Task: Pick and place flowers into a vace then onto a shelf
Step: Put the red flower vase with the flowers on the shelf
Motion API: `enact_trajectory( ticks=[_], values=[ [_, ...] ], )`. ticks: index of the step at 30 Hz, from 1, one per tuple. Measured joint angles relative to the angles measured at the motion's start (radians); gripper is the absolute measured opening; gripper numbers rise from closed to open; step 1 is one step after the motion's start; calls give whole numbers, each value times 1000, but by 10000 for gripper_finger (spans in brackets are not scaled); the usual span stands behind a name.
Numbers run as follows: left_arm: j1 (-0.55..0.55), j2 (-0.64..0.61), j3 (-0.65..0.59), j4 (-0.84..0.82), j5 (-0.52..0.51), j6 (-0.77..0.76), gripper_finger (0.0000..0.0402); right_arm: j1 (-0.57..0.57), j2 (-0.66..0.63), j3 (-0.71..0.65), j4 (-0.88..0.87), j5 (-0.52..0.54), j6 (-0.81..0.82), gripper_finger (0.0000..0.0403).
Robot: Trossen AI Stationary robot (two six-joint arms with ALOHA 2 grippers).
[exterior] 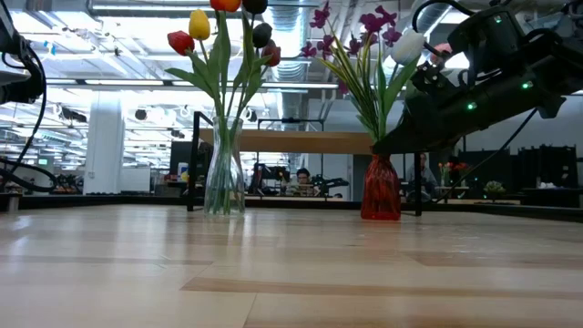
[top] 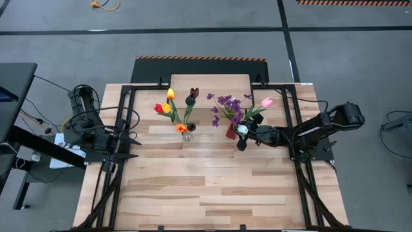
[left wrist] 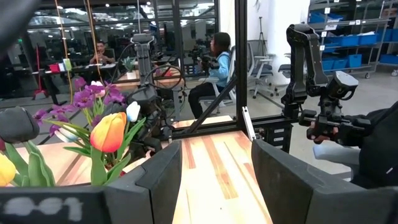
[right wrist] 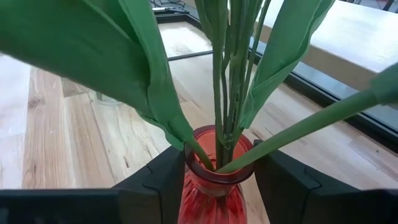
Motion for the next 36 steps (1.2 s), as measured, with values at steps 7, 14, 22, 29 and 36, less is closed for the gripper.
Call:
enact_trajectory(
  ticks=[7, 14, 22, 29, 36],
  values=[
    [0, 0, 0, 0, 0, -4, 184, 0, 0, 0, 0, -1, 2, 178],
    [0, 0, 0, 0, 0, -7, 184, 3, 0, 0, 0, 0, 2, 161],
    [0, 0, 0, 0, 0, -18, 184, 3, 0, 0, 0, -1, 2, 172],
    [0, 0, 0, 0, 0, -19, 184, 3, 0, 0, 0, -1, 2, 156],
    [0, 0, 0, 0, 0, -26, 184, 3, -9, 0, -6, -4, 2, 171]
  ],
)
